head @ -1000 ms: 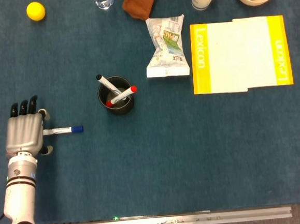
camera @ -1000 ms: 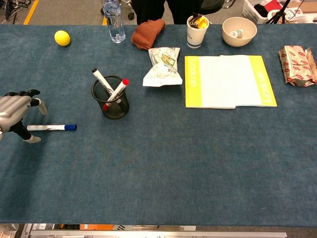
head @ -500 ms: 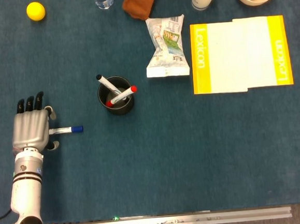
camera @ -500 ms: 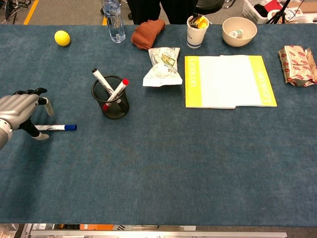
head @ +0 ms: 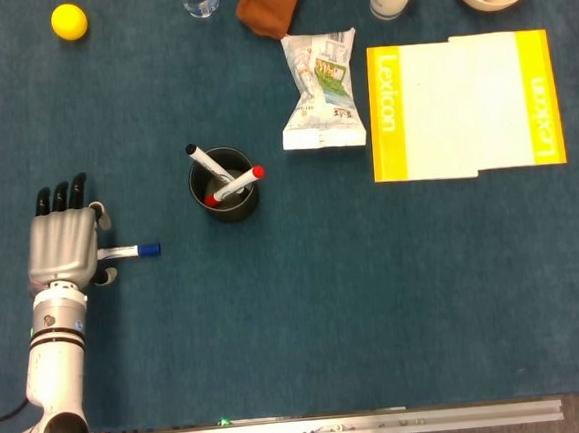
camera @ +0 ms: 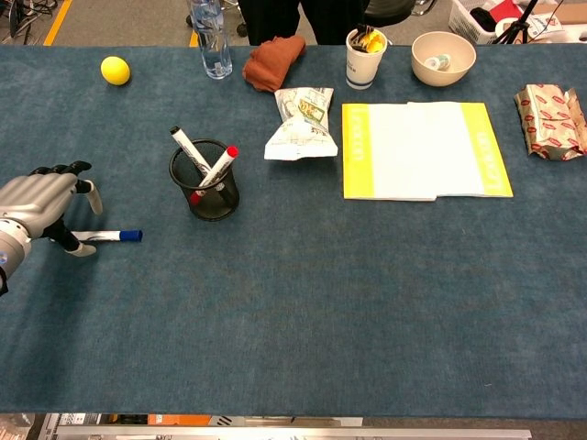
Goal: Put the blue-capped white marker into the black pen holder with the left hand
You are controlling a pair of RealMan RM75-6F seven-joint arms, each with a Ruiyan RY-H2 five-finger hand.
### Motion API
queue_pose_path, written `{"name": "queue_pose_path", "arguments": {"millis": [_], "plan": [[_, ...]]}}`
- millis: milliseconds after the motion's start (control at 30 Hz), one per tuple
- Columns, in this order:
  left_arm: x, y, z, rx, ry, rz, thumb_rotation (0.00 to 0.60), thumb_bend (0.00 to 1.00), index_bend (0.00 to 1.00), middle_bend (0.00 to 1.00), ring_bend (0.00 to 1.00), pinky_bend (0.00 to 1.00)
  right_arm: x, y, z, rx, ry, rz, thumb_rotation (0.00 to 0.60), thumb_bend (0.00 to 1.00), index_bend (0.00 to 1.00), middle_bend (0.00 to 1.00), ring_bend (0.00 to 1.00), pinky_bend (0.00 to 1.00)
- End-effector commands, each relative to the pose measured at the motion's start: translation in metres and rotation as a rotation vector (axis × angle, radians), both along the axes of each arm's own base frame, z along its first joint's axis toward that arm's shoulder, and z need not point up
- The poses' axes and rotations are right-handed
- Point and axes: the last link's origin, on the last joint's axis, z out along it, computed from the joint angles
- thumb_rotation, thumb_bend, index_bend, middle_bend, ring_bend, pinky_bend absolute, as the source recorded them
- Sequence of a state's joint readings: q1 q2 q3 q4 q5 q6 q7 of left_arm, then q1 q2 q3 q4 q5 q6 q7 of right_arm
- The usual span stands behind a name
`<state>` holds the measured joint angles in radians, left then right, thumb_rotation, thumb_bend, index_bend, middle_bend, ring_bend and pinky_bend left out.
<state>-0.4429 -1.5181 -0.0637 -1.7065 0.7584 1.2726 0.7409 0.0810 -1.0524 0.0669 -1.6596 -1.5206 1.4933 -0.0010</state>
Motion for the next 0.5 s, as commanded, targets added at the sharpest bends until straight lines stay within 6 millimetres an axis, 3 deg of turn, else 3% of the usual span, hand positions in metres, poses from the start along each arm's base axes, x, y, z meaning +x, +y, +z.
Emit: {"name": "queue_pose_path", "arguments": {"millis": [33,500], "plan": [[0.0011,0.0006,-0.0022,0.011,-0.016,-0.003,0.6,0.02,0.43,0.0,0.0,0.0,0.0006,0.0,0.0004,-0.001,-0.003,0.004,0.6,0.12,0.33,0.35,0.3,0.43],[0.0026,-0.0003,-0.0069,0.0,-0.045,-0.007,0.6,0.1,0.46,0.0,0.0,0.0,0.0062,0.0027,0.0071,-0.029,-0.049,0.051,0.6,0.13,0.35,0.37,0.3,0.43]]}}
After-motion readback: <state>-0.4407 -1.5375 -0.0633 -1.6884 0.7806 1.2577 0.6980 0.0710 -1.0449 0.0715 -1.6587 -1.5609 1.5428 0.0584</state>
